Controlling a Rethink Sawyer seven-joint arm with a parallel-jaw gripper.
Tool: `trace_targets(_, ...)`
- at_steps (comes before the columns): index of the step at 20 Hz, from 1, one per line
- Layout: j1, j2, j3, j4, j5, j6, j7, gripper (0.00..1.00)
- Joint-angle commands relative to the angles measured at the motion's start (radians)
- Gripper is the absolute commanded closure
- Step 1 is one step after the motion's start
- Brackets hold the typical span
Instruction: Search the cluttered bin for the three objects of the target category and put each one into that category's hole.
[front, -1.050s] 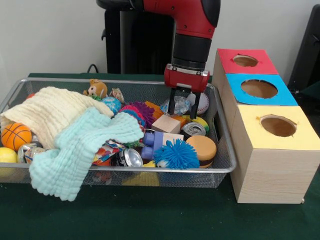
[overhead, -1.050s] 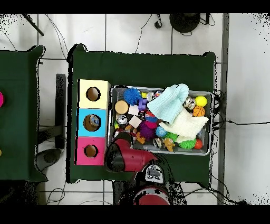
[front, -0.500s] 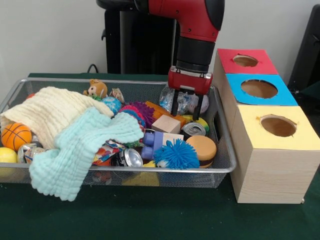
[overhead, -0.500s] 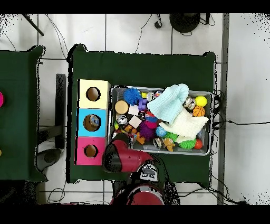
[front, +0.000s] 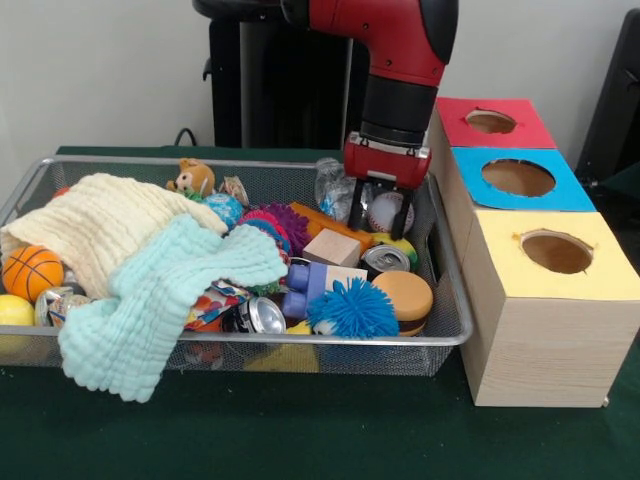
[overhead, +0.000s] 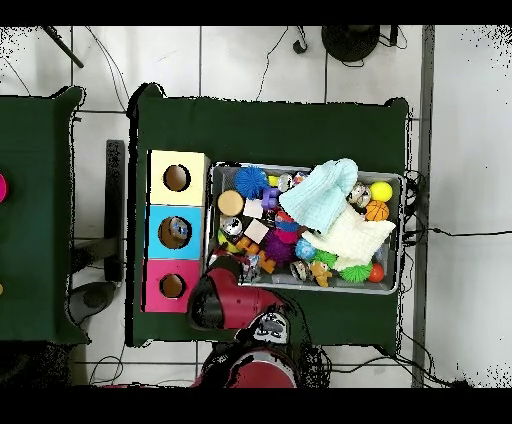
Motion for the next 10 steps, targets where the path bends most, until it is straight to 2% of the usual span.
trace_targets(1,0.01,0.091,0.006,0.03,0.061,-0.089,0.233,0.0)
trace_targets(5,0.023,0.079,-0.012,0.063,0.071,-0.094,0.237,0.0)
trace_targets(10,0.002,0.013,-0.003,0.093,0.048,-0.048,0.213,0.0)
